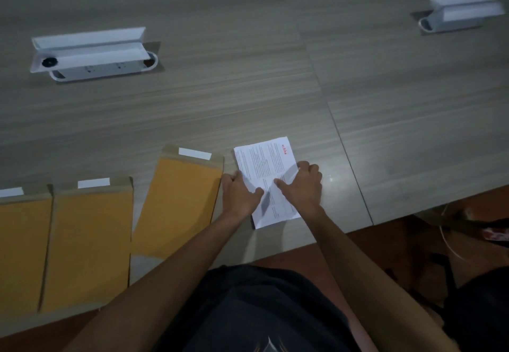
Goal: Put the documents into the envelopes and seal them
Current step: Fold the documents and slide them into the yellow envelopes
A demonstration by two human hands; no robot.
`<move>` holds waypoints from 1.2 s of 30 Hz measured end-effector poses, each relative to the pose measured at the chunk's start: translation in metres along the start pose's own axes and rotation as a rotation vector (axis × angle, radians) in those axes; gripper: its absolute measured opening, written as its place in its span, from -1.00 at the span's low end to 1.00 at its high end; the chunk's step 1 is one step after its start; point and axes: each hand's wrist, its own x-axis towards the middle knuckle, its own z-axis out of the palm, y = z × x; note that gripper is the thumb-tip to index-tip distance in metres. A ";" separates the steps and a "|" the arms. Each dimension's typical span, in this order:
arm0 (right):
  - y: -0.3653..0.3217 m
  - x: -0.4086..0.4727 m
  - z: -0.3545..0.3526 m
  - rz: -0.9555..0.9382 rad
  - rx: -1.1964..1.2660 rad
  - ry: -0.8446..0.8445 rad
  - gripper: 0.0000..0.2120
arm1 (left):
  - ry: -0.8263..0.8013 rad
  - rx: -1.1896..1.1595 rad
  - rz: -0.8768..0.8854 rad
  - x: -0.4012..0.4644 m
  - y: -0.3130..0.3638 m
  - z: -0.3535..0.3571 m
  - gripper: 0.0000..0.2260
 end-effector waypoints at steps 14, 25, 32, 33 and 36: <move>0.010 0.003 0.011 -0.017 0.087 0.051 -0.30 | 0.273 0.008 0.079 -0.012 0.015 0.013 -0.55; 0.009 0.002 0.009 -0.009 0.097 0.039 -0.30 | 0.268 -0.206 0.039 -0.004 0.018 0.011 -0.61; 0.008 0.004 0.009 0.019 0.144 0.010 -0.30 | 0.209 -0.099 0.036 0.006 0.011 0.008 -0.86; 0.008 0.005 0.008 0.024 0.158 0.007 -0.31 | 0.201 -0.095 0.030 0.007 0.010 0.008 -0.87; 0.010 0.009 0.007 0.045 0.234 0.007 -0.36 | 0.222 -0.038 0.038 0.009 0.007 0.010 -0.87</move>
